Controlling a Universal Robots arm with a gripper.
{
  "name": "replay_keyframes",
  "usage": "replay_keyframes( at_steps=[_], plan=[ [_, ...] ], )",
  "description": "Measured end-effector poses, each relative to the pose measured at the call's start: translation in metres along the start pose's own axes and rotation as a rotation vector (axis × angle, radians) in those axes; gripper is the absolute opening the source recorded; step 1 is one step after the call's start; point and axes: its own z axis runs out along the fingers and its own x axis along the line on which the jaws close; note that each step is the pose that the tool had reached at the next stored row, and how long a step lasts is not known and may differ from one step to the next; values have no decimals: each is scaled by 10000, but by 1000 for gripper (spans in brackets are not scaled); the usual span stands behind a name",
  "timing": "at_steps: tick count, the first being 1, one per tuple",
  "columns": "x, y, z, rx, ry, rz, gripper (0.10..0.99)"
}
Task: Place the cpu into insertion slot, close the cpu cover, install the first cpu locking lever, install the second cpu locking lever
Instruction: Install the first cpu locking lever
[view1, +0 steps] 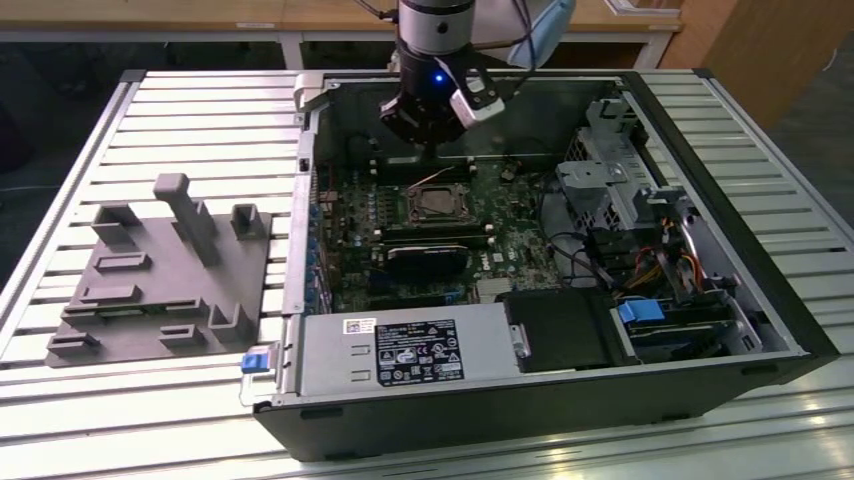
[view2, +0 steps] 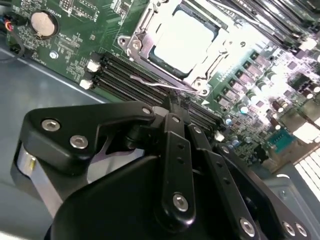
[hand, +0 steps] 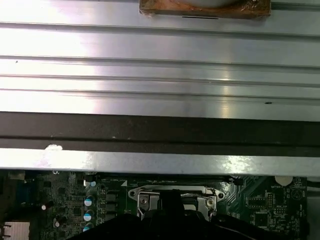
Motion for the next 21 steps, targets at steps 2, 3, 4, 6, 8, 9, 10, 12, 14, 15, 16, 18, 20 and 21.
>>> replay_keyframes(
  at_steps=[2,3,4,6,8,9,10,12,14,15,16,18,20,21],
  plan=[
    [0,5,36,0,-1,-12,110],
    [-5,9,57,-2,-1,-19,110],
    [-13,11,73,-2,0,-24,110],
    [-32,13,92,-2,2,-55,110],
    [-44,13,110,-3,4,-119,110],
    [-47,13,119,-4,3,-137,110],
    [-49,14,129,-5,-1,-138,110],
    [-54,21,143,-4,-6,-138,110],
    [-65,31,160,-2,-8,-141,110],
    [-70,34,169,-5,-11,-140,110],
    [-75,36,176,-5,-11,-139,110],
    [-89,38,188,-4,-12,-139,110],
    [-98,45,198,-4,-13,-138,110],
    [-101,48,202,-5,-14,-138,110]
  ],
)
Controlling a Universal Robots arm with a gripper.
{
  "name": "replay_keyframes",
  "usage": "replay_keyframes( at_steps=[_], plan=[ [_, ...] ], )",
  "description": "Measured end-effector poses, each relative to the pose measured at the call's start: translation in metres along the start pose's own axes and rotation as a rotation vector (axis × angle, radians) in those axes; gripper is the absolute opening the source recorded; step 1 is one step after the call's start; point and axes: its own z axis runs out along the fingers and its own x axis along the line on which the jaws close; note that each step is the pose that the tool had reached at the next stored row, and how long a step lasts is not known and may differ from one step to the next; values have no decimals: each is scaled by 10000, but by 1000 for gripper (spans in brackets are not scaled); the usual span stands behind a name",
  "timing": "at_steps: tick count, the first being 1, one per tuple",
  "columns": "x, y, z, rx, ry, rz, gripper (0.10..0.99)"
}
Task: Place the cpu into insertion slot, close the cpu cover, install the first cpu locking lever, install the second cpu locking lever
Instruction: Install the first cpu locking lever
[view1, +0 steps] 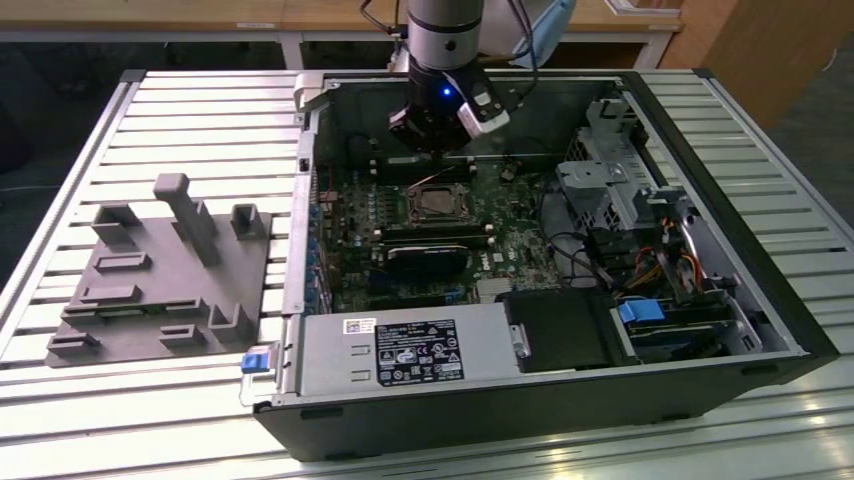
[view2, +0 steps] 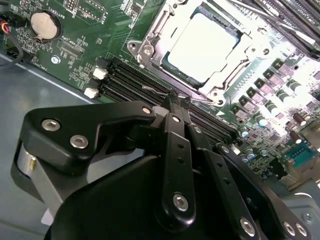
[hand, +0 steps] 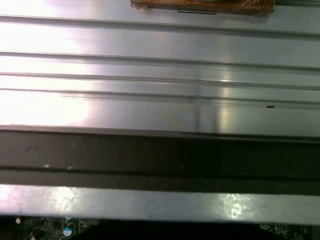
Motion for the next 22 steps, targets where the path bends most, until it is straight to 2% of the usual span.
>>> replay_keyframes(
  at_steps=[9,22],
  plan=[
    [-25,22,23,1,1,-2,110],
    [-108,20,83,1,1,-2,110]
  ],
)
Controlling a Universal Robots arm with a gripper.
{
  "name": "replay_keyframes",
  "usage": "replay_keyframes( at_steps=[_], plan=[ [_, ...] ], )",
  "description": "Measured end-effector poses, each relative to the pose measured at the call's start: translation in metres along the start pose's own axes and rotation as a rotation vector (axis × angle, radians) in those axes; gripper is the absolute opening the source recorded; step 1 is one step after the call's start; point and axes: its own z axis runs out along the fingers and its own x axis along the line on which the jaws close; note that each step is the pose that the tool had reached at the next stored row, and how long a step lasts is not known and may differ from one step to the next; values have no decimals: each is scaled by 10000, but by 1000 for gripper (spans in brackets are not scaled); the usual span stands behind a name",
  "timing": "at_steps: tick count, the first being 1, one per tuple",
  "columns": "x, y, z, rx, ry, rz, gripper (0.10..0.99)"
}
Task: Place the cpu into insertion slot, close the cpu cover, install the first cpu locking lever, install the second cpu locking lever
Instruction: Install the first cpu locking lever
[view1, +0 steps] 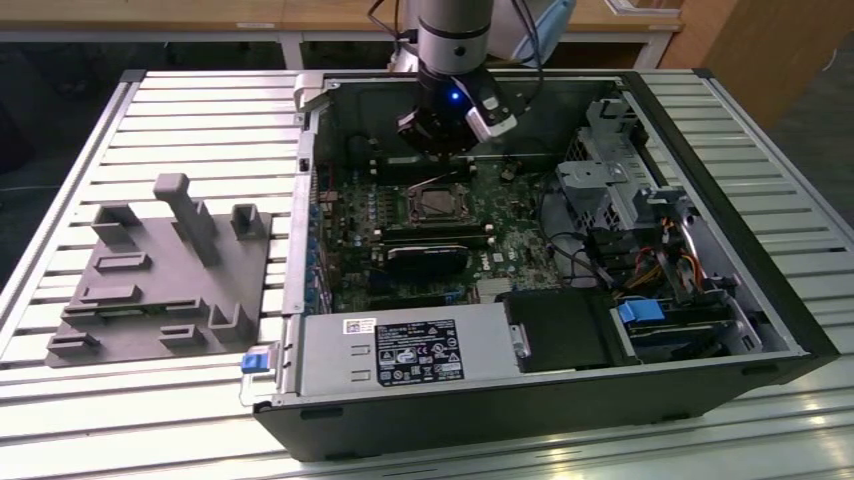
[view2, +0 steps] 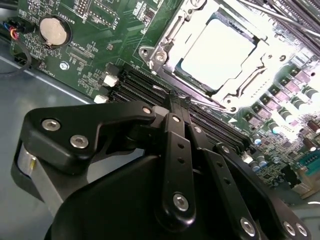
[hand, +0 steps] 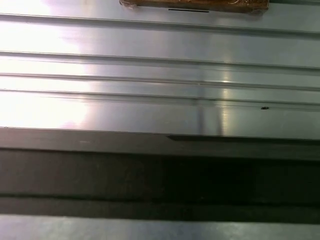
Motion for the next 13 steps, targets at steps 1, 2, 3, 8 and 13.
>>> replay_keyframes(
  at_steps=[1,2,3,8,13],
  plan=[
    [-4,-1,7,-1,0,0,110],
    [-8,-1,12,0,0,1,110],
    [-12,-2,16,0,0,2,110],
    [-32,-6,43,0,-1,17,110],
    [-40,-9,93,2,-1,18,110]
  ],
)
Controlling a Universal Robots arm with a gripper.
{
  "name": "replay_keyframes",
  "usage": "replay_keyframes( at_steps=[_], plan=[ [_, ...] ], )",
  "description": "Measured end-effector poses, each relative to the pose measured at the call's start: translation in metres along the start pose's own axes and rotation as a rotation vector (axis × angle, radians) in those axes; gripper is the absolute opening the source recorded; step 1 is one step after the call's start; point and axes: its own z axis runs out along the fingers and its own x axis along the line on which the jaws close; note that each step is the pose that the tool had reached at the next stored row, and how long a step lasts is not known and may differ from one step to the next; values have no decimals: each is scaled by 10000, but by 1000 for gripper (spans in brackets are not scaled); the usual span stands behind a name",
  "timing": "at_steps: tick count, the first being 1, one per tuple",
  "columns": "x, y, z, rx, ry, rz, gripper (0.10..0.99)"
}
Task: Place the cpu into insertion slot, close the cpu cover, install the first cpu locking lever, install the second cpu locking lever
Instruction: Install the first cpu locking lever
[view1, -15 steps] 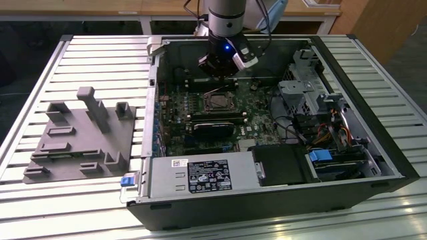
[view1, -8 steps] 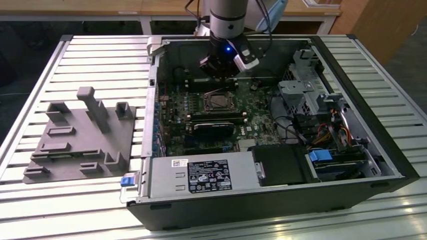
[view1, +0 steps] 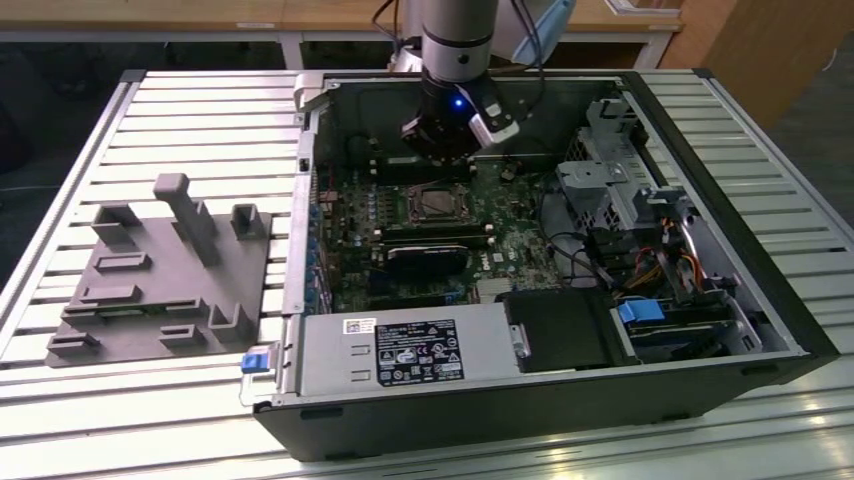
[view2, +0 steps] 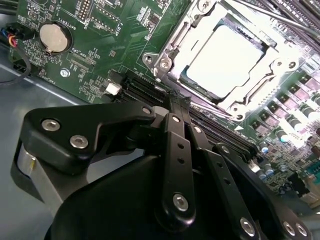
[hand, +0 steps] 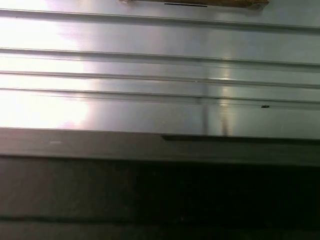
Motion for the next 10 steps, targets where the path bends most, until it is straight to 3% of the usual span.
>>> replay_keyframes(
  at_steps=[5,10],
  plan=[
    [0,-3,53,8,0,-2,110],
    [0,-3,58,10,0,-2,110]
  ],
)
